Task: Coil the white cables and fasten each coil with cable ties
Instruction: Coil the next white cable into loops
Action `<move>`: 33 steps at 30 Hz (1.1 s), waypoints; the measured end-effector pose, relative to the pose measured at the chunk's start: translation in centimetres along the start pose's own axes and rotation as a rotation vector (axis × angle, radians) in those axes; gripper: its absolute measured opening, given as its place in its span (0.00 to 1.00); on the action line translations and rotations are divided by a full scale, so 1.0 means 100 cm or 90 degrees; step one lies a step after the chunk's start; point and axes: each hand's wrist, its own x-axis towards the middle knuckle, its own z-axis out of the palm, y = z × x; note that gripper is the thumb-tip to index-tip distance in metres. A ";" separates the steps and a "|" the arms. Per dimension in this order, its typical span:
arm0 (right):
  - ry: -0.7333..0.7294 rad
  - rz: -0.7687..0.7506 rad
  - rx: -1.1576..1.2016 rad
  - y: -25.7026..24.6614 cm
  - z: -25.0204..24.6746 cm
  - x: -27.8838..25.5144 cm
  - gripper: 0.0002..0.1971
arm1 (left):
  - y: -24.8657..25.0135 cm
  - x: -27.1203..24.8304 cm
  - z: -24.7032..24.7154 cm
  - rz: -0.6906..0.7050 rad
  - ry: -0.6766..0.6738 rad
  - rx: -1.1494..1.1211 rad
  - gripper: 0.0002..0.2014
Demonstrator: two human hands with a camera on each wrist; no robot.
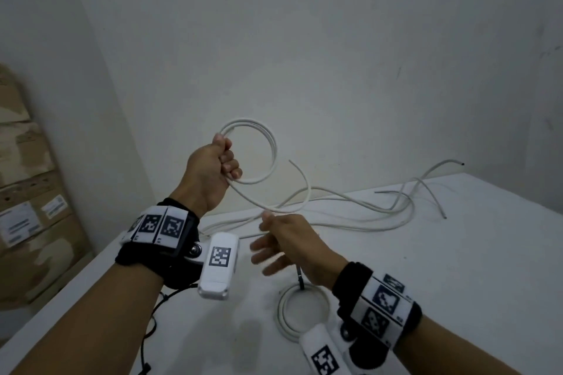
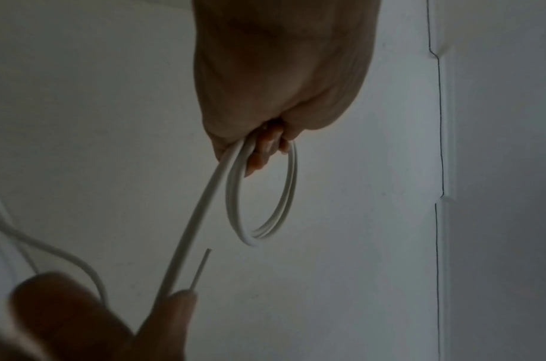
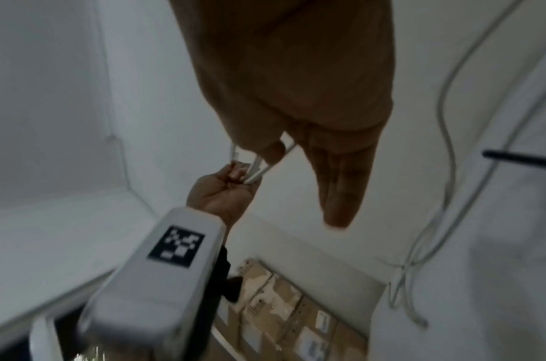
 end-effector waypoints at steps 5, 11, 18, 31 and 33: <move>0.182 -0.046 0.352 -0.014 0.001 0.023 0.11 | -0.010 -0.009 -0.005 -0.019 -0.016 -0.013 0.18; 0.159 -0.143 0.192 -0.027 -0.006 0.026 0.14 | -0.019 -0.017 -0.017 -0.074 -0.047 0.019 0.16; 0.153 -0.126 0.273 -0.029 -0.012 0.028 0.16 | -0.029 -0.023 -0.010 -0.080 -0.064 0.033 0.15; 0.188 -0.291 -0.047 -0.030 -0.039 0.038 0.11 | -0.034 -0.037 0.004 -0.121 -0.147 0.177 0.15; 0.198 -0.305 -0.093 -0.031 -0.041 0.039 0.11 | -0.037 -0.039 0.005 -0.131 -0.151 0.191 0.15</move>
